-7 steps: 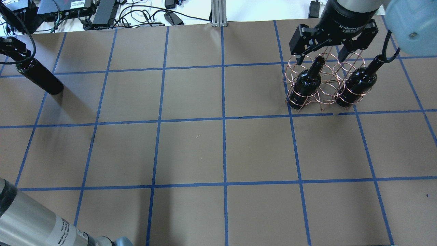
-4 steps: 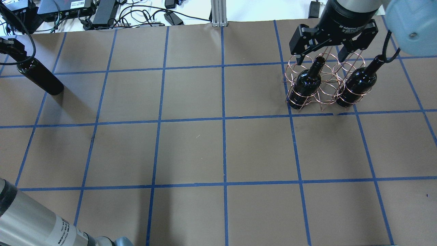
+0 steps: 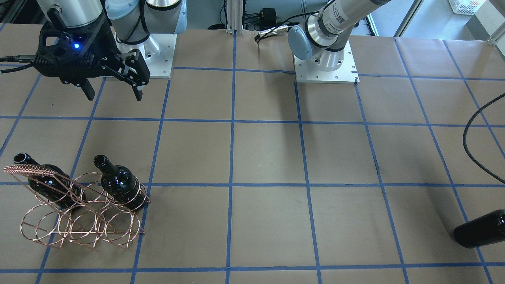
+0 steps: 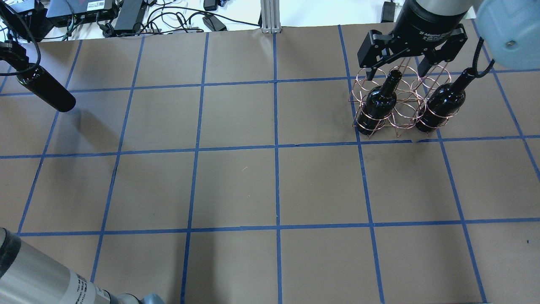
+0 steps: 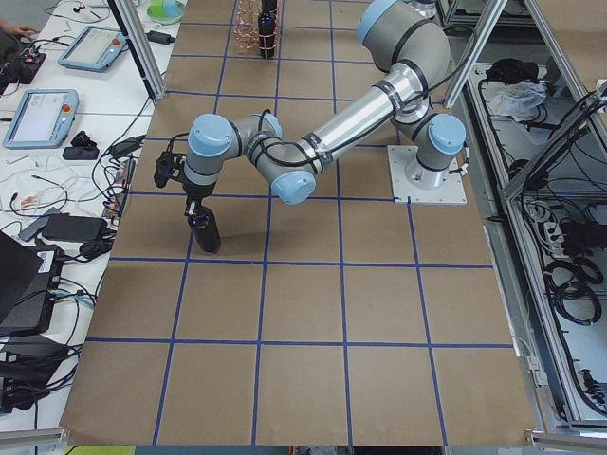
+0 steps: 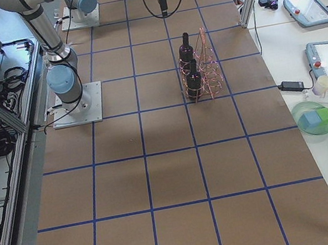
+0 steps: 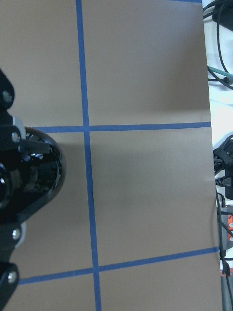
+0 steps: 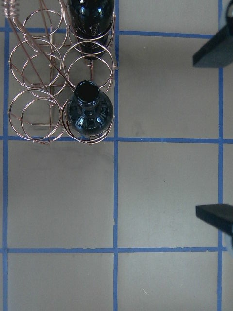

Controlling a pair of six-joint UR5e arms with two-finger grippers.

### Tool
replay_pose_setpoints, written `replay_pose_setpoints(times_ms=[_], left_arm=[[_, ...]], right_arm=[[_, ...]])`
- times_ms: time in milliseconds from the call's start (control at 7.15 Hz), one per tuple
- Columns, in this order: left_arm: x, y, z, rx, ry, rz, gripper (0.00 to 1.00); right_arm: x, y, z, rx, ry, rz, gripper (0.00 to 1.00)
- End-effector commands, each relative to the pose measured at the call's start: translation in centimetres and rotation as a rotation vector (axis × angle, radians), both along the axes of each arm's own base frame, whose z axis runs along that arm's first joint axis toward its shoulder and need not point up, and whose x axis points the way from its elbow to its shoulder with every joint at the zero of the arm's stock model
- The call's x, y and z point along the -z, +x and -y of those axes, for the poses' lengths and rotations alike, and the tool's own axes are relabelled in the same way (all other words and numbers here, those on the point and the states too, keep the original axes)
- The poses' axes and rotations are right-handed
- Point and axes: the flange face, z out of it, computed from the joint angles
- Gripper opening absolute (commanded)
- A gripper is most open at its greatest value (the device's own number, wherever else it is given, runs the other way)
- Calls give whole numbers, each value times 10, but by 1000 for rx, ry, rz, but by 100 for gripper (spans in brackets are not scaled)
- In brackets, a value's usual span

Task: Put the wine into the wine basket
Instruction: 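Lift the dark bottle off the table with the left gripper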

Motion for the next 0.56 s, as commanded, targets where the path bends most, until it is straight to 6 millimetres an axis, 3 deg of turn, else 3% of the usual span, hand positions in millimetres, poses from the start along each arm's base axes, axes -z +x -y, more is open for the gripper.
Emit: replay_pose_setpoints(times_ms=[0,280,419], left_arm=[[-36,-70,0,-57,4,-46,0],[-44,-136,-10,-127,35,-111,0],[-48,-177,-16,-147,46,-132,0]], right_arm=[[0,0,0,0,0,0,100],[0,0,0,0,0,0,100],[0,0,0,0,0,0,100]])
